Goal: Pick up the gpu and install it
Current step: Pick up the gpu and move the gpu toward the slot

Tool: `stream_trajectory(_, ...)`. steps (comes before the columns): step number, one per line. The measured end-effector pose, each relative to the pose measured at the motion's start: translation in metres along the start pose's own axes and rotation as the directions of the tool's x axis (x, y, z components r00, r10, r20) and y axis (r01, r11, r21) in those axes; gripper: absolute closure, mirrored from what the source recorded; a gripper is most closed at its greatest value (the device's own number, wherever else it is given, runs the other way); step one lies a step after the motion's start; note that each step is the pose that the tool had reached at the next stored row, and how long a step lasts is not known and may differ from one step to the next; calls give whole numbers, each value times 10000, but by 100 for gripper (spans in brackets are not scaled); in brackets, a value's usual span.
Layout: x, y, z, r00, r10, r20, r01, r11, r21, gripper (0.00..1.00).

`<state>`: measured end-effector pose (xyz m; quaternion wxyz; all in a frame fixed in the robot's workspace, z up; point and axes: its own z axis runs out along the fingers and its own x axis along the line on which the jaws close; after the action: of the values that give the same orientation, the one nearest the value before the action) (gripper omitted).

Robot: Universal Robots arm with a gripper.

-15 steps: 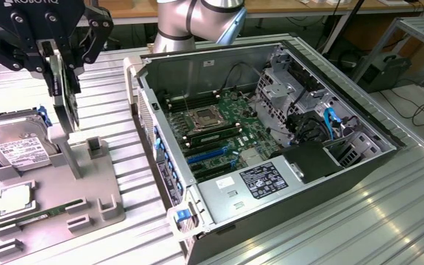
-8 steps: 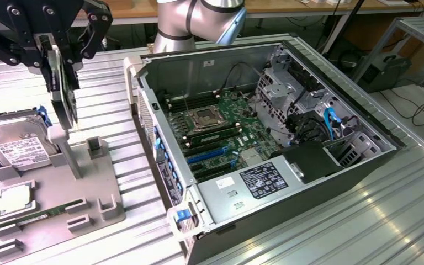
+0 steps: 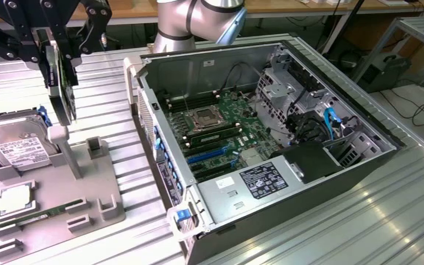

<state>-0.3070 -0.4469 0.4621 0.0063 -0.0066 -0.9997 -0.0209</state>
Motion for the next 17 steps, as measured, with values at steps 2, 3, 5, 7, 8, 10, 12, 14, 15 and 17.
stream_trajectory(2, 0, 0, 0, 10000, 0, 0, 0, 10000, 1, 73)
stream_trajectory(3, 0, 0, 0, 10000, 0, 0, 0, 10000, 0, 73)
stream_trajectory(5, 0, 0, -1, 10000, 0, 0, 0, 10000, 1, 73)
stream_trajectory(7, -14, 1, -2, 10000, 0, -3, 0, 10000, 2, 73)
stream_trajectory(8, -24, 1, -2, 10000, -1, -2, 1, 10000, 1, 73)
stream_trajectory(10, -49, 1, -1, 10000, 0, -1, 0, 10000, 0, 73)
stream_trajectory(12, -77, 1, -1, 10000, 0, -1, 0, 10000, -1, 73)
stream_trajectory(14, -106, 2, -2, 10000, 0, 0, 0, 10000, -1, 73)
stream_trajectory(15, -120, 2, -2, 10000, 0, -1, 0, 10000, -1, 73)
stream_trajectory(17, -144, 2, -2, 10000, 1, 0, -1, 10000, -1, 73)
